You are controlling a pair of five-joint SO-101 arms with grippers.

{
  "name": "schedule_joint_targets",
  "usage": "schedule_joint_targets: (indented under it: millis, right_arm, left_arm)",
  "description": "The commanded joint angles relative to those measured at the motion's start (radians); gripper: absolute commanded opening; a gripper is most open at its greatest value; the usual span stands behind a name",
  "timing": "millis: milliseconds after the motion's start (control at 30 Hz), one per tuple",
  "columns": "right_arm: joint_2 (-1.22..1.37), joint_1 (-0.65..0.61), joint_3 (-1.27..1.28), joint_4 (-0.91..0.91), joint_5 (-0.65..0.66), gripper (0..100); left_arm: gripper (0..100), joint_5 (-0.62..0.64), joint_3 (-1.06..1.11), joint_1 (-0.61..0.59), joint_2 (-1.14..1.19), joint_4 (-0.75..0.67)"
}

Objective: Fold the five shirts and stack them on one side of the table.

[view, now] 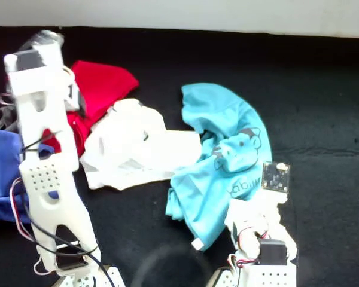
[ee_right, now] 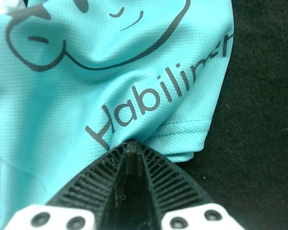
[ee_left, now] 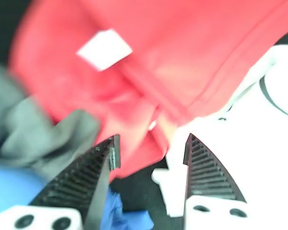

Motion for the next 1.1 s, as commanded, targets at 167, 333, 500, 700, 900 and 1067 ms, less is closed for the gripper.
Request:
schedule_joint_targets:
  millis: [167,333,500,700,900,1067]
  right_arm:
    - [-0.004,0.01,0.127,-0.016,0.0,0.7]
    - [-0.004,0.01,0.127,-0.016,0.0,0.7]
    - [-0.004,0.01,0.127,-0.016,0.0,0.7]
    - [-0.004,0.01,0.127,-0.016,0.0,0.7]
    - [-0.004,0.01,0.127,-0.016,0.0,0.7]
    - [-0.004,0.01,0.127,-0.016,0.0,0.7]
  left_arm:
    - [21,0.005,0.062,0.042,0.185,-0.147]
    - [0,0.003,-0.076,0.028,0.2,-0.118]
    - [1,0.003,-0.248,-0.071,0.196,-0.058]
    - [1,0.003,-0.466,-0.275,0.197,-0.025]
    - [1,0.002,-0.602,-0.481,0.174,-0.035]
    - [1,0.002,-0.598,-0.618,0.073,-0.035]
